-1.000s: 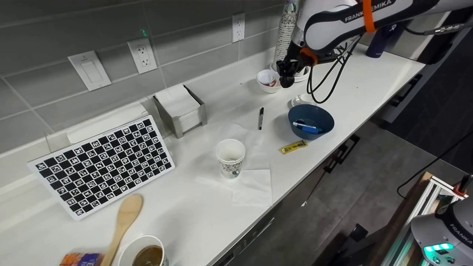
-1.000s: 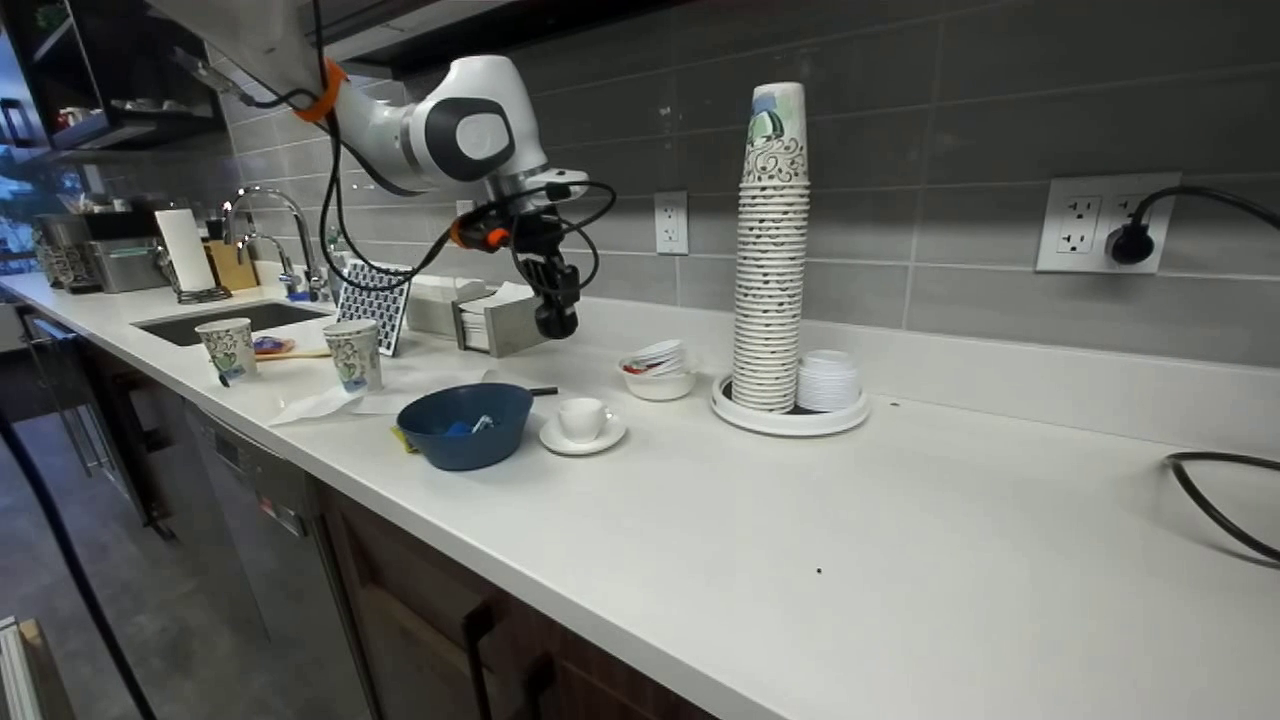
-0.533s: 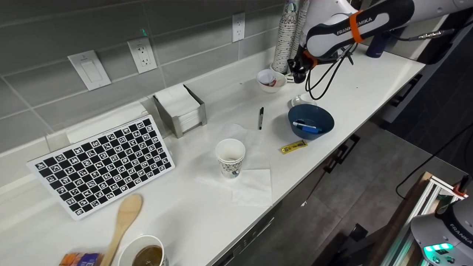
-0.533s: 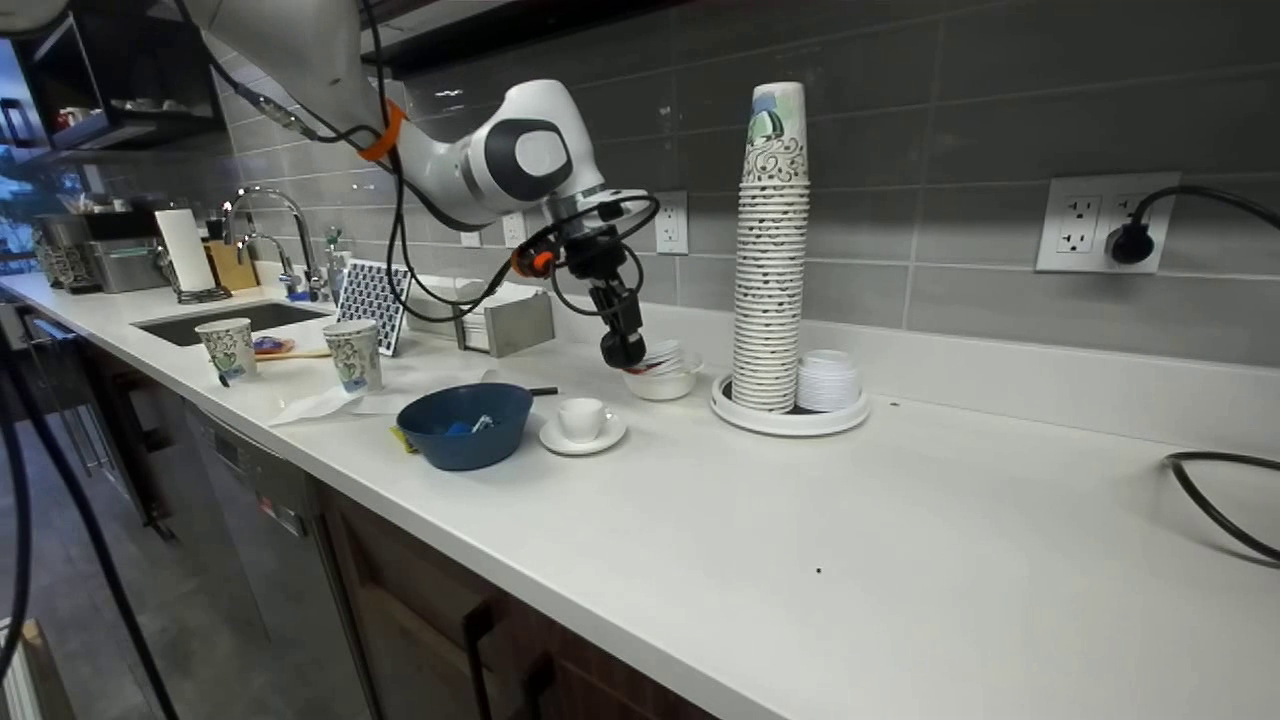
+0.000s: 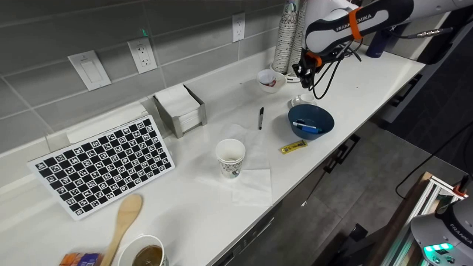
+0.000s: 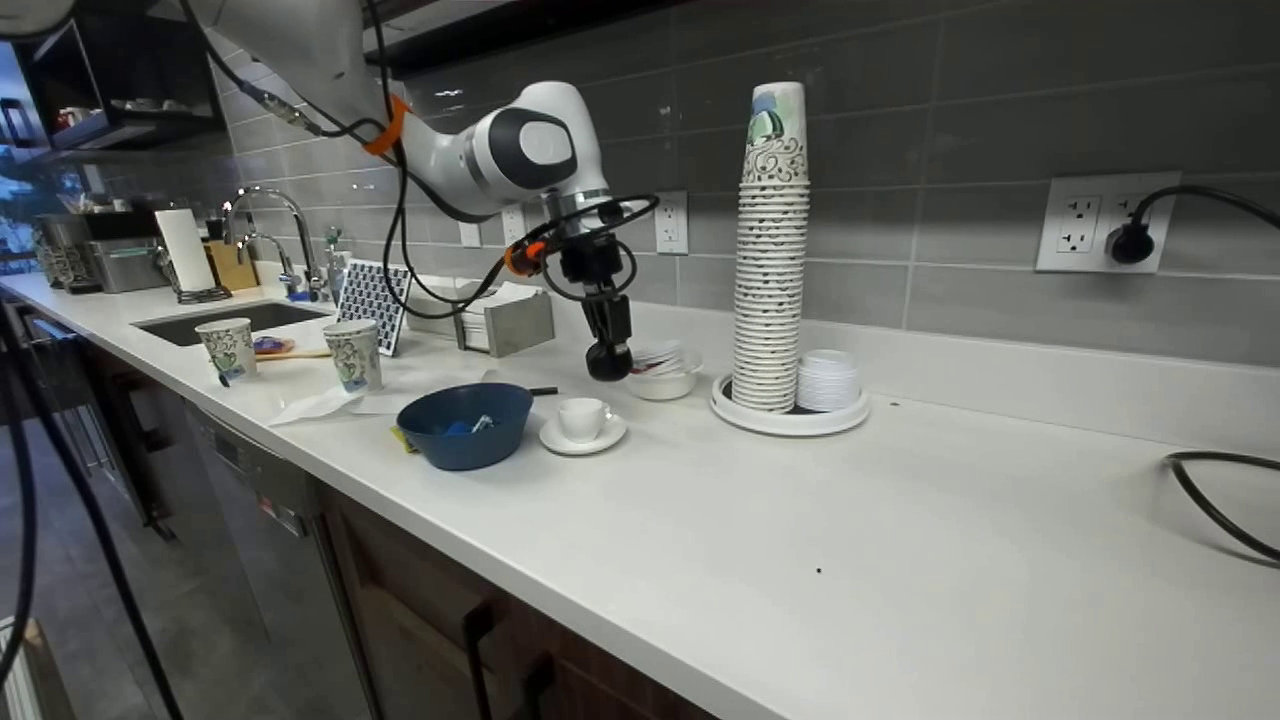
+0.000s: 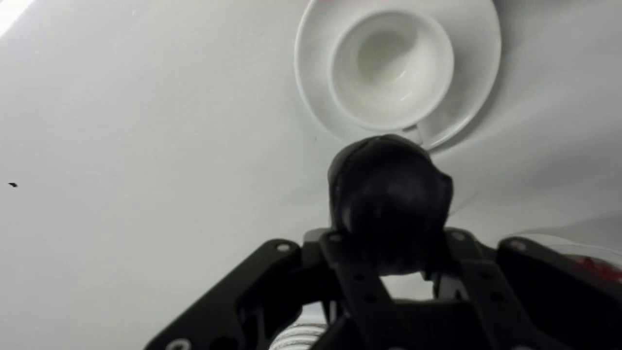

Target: Put the black thing on the tea cup

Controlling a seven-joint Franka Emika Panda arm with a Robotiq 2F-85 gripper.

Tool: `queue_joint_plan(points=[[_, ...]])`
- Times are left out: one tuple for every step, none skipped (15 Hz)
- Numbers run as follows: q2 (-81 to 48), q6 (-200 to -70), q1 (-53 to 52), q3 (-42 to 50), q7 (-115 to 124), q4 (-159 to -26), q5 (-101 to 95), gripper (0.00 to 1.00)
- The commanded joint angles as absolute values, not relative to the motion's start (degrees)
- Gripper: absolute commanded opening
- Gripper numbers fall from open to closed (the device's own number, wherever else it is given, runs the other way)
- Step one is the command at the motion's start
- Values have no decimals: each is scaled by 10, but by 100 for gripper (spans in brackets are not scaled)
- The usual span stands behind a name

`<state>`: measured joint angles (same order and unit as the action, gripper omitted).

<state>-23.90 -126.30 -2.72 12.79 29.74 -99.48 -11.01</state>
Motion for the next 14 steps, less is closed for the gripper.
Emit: queue_joint_plan(points=[[-243,-1218,-19,119,289,-976,-114,8],[-244,-1210,-18,117,287,-974,-113,8],[-246,-1202,-19,117,287,-973,-114,8],[-246,-1195,-20,117,286,-973,-118,8],[-247,-1185,-20,115,283,-972,-118,8],[-246,-1177,-20,113,279,-971,-118,8],[-246,-1170,-20,112,276,-972,-119,8],[-246,-1163,-20,110,272,-971,-119,8],[-247,-1157,-20,108,269,-970,-118,8],[-248,-1154,-19,107,268,-969,-118,8],[-249,-1153,-19,105,267,-968,-116,8],[-253,-1151,-17,104,265,-964,-114,8],[-258,-1147,-17,103,267,-960,-111,45],[-260,-1141,-16,102,266,-957,-109,59]])
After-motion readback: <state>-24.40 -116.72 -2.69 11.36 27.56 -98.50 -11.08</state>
